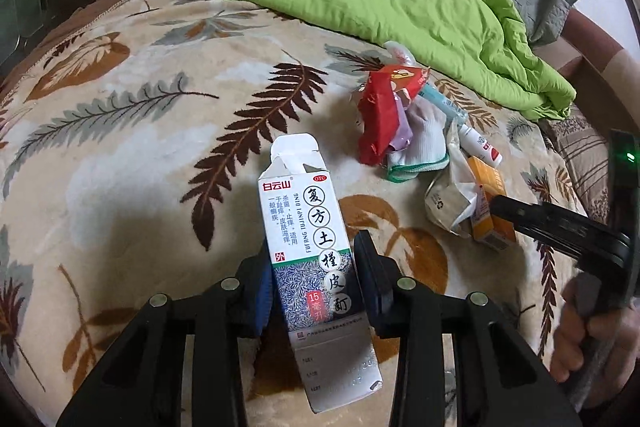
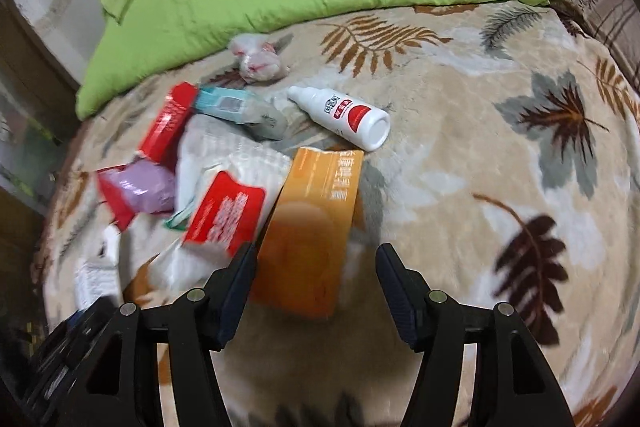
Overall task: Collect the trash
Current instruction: 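Grasp the orange box with the right tool while the left tool holds its box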
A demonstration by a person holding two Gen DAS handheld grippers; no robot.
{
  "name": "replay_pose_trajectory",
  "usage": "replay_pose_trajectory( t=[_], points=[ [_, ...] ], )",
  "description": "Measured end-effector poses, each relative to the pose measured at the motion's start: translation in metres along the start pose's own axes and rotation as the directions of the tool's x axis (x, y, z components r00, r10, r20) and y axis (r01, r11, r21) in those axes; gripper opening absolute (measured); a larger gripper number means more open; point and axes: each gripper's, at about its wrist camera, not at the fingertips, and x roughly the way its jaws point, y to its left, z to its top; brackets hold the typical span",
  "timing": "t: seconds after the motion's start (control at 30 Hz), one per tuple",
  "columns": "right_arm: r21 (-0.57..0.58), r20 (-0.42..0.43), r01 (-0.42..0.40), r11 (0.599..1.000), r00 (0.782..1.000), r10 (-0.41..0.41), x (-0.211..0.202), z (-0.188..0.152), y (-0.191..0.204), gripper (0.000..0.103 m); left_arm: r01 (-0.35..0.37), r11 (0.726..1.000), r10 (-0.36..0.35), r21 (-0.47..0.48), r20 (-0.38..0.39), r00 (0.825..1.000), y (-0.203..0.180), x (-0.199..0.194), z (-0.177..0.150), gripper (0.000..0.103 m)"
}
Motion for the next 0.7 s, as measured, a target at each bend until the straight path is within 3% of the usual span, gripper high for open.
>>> replay_pose_trajectory(
  t=[0.23, 0.27, 0.33, 0.37, 0.7],
  points=[
    [0.01, -0.028, 0.004, 1.0, 1.0, -0.004, 0.022, 0.013, 0.012, 0.063, 0.022, 1.0, -0.022, 0.02, -0.003, 1.0, -0.003, 0.004, 0.0, 0.036],
    [0.014, -0.032, -0.008, 1.0, 0.999, 0.008, 0.024, 0.012, 0.013, 0.056, 0.027, 0.999, -0.026, 0.021, -0.006, 1.0, -0.004, 0.004, 0.0, 0.036],
    [0.009, -0.03, -0.032, 0.999, 0.999, 0.032, 0.021, 0.006, 0.014, 0.03, 0.03, 0.999, -0.03, 0.024, -0.002, 1.0, -0.005, 0.003, -0.001, 0.036],
    [0.004, -0.025, -0.031, 1.0, 0.999, 0.031, 0.018, 0.003, 0.015, 0.028, 0.032, 0.999, -0.032, 0.026, 0.0, 0.999, -0.006, 0.002, -0.001, 0.036],
    [-0.048, 0.151, -0.07, 0.996, 0.986, 0.076, -0.054, -0.05, 0.018, 0.027, 0.043, 0.997, -0.047, 0.063, 0.055, 0.997, -0.022, -0.016, -0.009, 0.036]
  ],
)
